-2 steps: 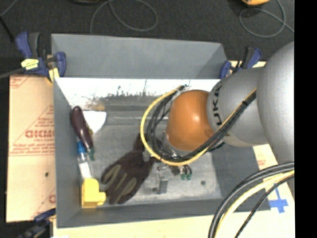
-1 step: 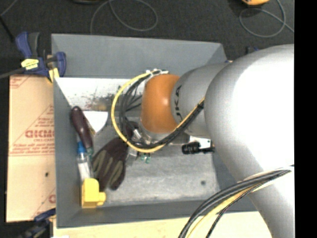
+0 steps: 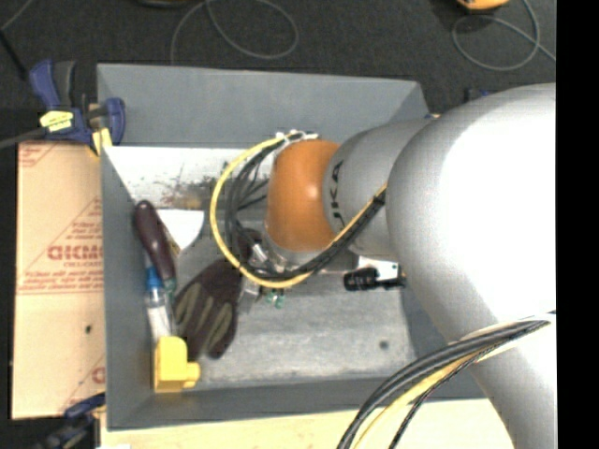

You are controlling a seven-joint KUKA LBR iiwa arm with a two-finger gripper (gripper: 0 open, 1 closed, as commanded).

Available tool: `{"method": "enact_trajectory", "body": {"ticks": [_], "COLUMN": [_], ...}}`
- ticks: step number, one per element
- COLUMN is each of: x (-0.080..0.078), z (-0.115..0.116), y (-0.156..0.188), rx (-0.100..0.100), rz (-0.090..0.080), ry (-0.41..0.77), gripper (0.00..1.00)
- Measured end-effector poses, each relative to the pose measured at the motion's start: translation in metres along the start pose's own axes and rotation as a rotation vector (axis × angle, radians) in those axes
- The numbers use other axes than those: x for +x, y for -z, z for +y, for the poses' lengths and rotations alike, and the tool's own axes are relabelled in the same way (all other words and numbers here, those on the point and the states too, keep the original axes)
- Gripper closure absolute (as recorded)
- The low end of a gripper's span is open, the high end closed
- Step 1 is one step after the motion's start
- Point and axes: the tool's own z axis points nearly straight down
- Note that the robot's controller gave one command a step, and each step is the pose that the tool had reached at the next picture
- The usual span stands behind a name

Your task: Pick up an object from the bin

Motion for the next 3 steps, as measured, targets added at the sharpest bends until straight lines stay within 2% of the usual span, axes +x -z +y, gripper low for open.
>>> {"method": "enact_trajectory", "body": {"ticks": [1,2,3], "x": [-0.003,-0.006,-0.011], "z": [0.0,0.001,0.004], "y": [0.043,0.091,0.097], "rx": [0.003,-0.002,0.0], "rz": [0.006,-0.002,-0.004], "ry": [0.023,0.03,0.077], "gripper": [1.0,1.0,1.0]}}
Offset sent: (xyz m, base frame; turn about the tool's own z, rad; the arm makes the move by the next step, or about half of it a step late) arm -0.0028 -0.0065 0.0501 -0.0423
